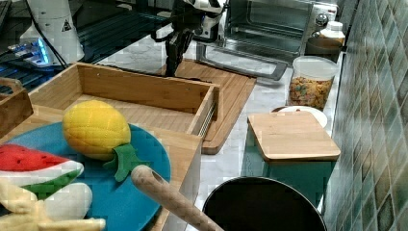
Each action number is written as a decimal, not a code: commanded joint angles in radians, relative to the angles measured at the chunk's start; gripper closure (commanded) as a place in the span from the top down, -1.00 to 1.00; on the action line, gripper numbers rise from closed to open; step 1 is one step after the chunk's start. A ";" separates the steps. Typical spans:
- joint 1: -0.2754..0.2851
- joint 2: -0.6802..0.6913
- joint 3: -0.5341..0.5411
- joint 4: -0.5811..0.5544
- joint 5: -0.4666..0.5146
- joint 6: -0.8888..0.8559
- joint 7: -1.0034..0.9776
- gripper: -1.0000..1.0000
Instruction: Close the drawer.
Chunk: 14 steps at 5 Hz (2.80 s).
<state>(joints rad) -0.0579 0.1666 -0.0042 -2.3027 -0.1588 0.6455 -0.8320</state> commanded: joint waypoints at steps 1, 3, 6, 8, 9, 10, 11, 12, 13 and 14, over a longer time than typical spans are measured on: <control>-0.117 0.020 -0.111 0.088 -0.055 0.009 -0.203 -1.00; -0.224 0.050 -0.226 0.136 -0.012 0.100 -0.369 -1.00; -0.295 0.017 -0.381 0.110 -0.032 0.283 -0.385 -1.00; -0.309 0.007 -0.371 0.089 -0.016 0.296 -0.395 -1.00; -0.308 0.007 -0.371 0.089 -0.016 0.296 -0.396 -1.00; -0.307 0.007 -0.373 0.089 -0.015 0.296 -0.396 -1.00; -0.303 0.008 -0.377 0.089 -0.014 0.297 -0.397 -1.00; -0.300 0.008 -0.380 0.089 -0.013 0.297 -0.397 -1.00; -0.300 0.008 -0.380 0.089 -0.013 0.297 -0.397 -1.00; -0.299 0.008 -0.381 0.089 -0.013 0.297 -0.398 -1.00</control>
<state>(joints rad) -0.2385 0.2018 -0.2734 -2.2773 -0.1526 0.9419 -1.1768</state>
